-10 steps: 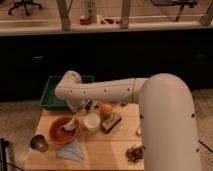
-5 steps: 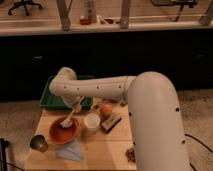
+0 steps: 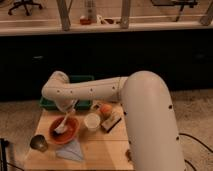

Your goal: Wipe red bowl with brush

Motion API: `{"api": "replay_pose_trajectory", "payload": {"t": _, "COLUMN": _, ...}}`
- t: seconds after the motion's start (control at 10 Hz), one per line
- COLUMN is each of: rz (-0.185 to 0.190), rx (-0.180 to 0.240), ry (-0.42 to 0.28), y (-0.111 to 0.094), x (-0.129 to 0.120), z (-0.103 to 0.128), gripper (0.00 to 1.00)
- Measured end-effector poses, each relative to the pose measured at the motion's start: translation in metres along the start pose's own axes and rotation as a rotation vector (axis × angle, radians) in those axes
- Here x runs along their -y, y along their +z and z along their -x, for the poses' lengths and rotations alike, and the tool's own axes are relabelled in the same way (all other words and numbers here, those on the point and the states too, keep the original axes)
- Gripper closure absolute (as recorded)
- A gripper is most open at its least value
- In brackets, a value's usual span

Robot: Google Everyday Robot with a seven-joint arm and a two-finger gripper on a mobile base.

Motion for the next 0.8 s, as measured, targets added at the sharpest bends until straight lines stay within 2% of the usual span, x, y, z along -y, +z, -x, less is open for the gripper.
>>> {"api": "replay_pose_trajectory", "payload": {"t": 0.4, "rz": 0.000, "rx": -0.010, "ry": 0.089, "y": -0.004, "x": -0.033, "z": -0.023, "gripper": 1.00}}
{"api": "replay_pose_trajectory", "payload": {"t": 0.6, "rz": -0.008, "rx": -0.024, "ry": 0.122, "y": -0.008, "x": -0.037, "z": -0.034, "gripper": 1.00}}
{"api": "replay_pose_trajectory", "payload": {"t": 0.8, "rz": -0.026, "rx": -0.035, "ry": 0.149, "y": -0.012, "x": -0.030, "z": -0.047, "gripper": 1.00}}
